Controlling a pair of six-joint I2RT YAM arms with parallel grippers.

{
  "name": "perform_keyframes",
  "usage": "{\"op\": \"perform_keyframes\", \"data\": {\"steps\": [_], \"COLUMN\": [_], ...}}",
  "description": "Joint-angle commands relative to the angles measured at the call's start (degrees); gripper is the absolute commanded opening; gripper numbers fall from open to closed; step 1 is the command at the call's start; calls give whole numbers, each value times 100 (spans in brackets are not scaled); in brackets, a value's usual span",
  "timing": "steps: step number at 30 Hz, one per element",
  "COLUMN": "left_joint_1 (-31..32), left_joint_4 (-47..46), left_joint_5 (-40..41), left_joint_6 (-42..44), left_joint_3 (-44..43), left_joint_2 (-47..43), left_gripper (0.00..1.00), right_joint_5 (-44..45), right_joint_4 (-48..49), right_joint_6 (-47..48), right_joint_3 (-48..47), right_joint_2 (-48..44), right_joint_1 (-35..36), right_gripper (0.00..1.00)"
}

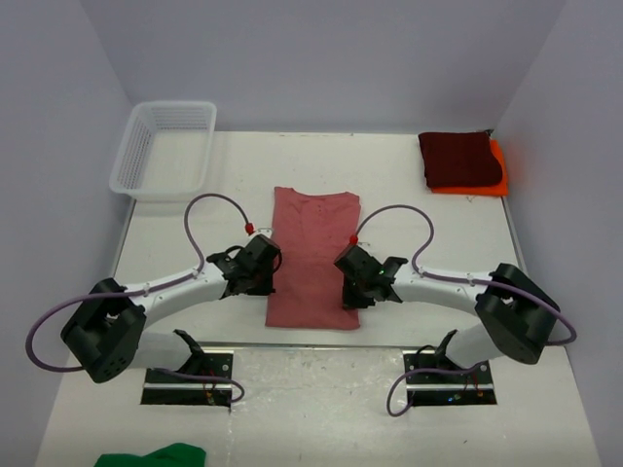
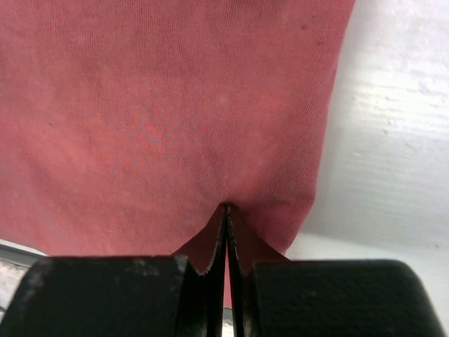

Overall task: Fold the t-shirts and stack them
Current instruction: Fold the folded rectangular tshirt in 1/3 of the way, then grab one side of the 2/3 rectangular tshirt with both arms

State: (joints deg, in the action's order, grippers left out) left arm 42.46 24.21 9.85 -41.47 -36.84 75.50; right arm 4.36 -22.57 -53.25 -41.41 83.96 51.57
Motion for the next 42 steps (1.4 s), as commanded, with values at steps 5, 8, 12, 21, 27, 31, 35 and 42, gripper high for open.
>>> {"op": "perform_keyframes", "data": {"steps": [5, 8, 12, 21, 27, 31, 35, 42], "left_joint_1": [34, 61, 87, 79, 79, 78, 78, 70], "left_joint_4": [233, 295, 488, 946, 928, 875, 928, 981], "left_joint_5": [307, 386, 457, -272, -861, -949, -1019, -1099], "left_joint_6": [-36, -1, 43, -45, -1, -27, -36, -71], "left_joint_3": [-165, -306, -490, -605, -500, -351, -306, -368], "left_joint_2": [-369, -554, -747, -1292, -1662, -1767, -1794, -1846], "left_gripper": [0, 0, 0, 11, 14, 15, 15, 15], "right_joint_5": [820, 1119, 1278, 189, 12, -146, -304, -392], "right_joint_4": [-687, -723, -950, -820, -416, -38, 235, 727], "right_joint_6": [-142, 94, 236, -492, -958, -1117, -1283, -1354], "right_joint_3": [195, 168, -25, 993, 1978, 2426, 2629, 2849], "right_joint_2": [-810, -1329, -1900, -3332, -4413, -4556, -4389, -4011], "right_joint_1": [266, 274, 274, 283, 283, 283, 283, 283], "right_gripper": [0, 0, 9, 68, 66, 65, 65, 61]}}
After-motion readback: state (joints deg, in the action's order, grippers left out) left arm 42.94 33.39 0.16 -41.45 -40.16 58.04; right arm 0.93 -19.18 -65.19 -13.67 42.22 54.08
